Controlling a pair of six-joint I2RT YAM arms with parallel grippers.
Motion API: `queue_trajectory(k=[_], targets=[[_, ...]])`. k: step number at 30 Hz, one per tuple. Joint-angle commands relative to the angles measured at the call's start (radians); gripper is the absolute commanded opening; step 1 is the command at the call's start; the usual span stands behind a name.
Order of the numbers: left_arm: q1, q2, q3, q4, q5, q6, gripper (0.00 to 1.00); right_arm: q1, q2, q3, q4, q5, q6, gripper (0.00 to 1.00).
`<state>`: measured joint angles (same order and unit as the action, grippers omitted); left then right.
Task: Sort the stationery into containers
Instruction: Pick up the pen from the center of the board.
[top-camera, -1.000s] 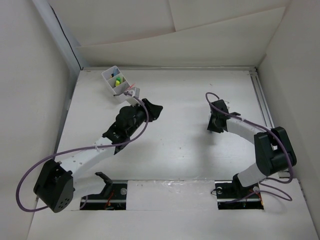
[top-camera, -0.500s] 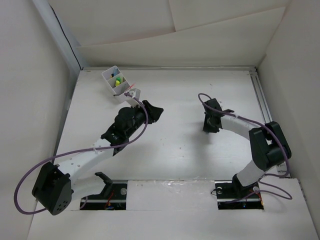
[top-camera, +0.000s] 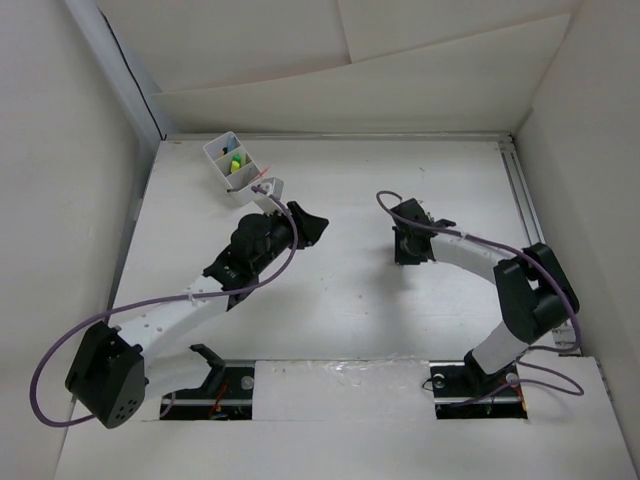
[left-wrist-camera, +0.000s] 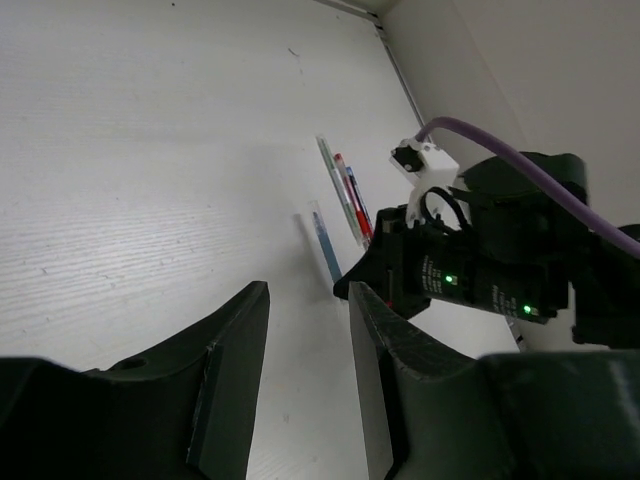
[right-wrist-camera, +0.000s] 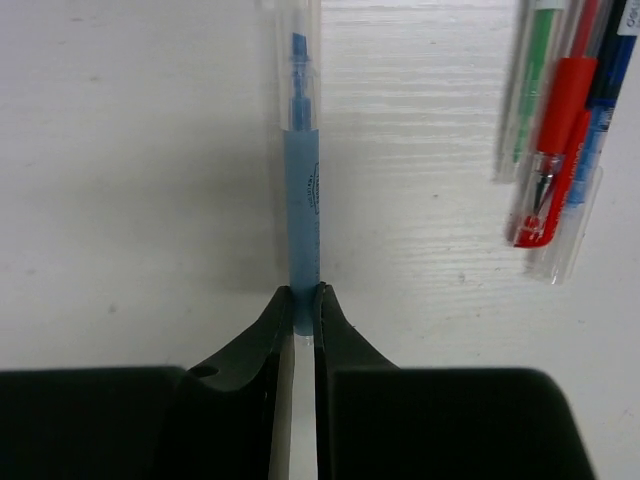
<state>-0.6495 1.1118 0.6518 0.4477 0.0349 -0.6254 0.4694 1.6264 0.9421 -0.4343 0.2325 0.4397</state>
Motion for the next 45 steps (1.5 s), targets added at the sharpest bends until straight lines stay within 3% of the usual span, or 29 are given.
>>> queue_trajectory(k=[1, 8, 16, 26, 33, 43, 45], targets=[[0.031, 0.011, 0.019, 0.026, 0.078, 0.000, 0.34, 0.082, -0.118, -0.016, 0.098, 0.011, -0.045, 0.00], [0.044, 0.132, 0.088, 0.006, 0.167, -0.022, 0.35, 0.156, -0.233, -0.066, 0.311, -0.099, -0.136, 0.00], [0.044, 0.246, 0.126, 0.037, 0.211, -0.042, 0.42, 0.178, -0.143, -0.005, 0.410, -0.260, -0.188, 0.00], [0.044, 0.411, 0.230, 0.006, 0.140, -0.051, 0.42, 0.198, -0.160, -0.026, 0.511, -0.403, -0.210, 0.00], [0.044, 0.434, 0.250, -0.003, 0.045, -0.074, 0.41, 0.207, -0.207, -0.069, 0.531, -0.412, -0.210, 0.00], [0.034, 0.434, 0.232, 0.049, 0.010, -0.092, 0.25, 0.216, -0.220, -0.089, 0.540, -0.404, -0.210, 0.00], [0.034, 0.434, 0.242, 0.039, 0.010, -0.092, 0.18, 0.216, -0.220, -0.089, 0.540, -0.394, -0.210, 0.00]])
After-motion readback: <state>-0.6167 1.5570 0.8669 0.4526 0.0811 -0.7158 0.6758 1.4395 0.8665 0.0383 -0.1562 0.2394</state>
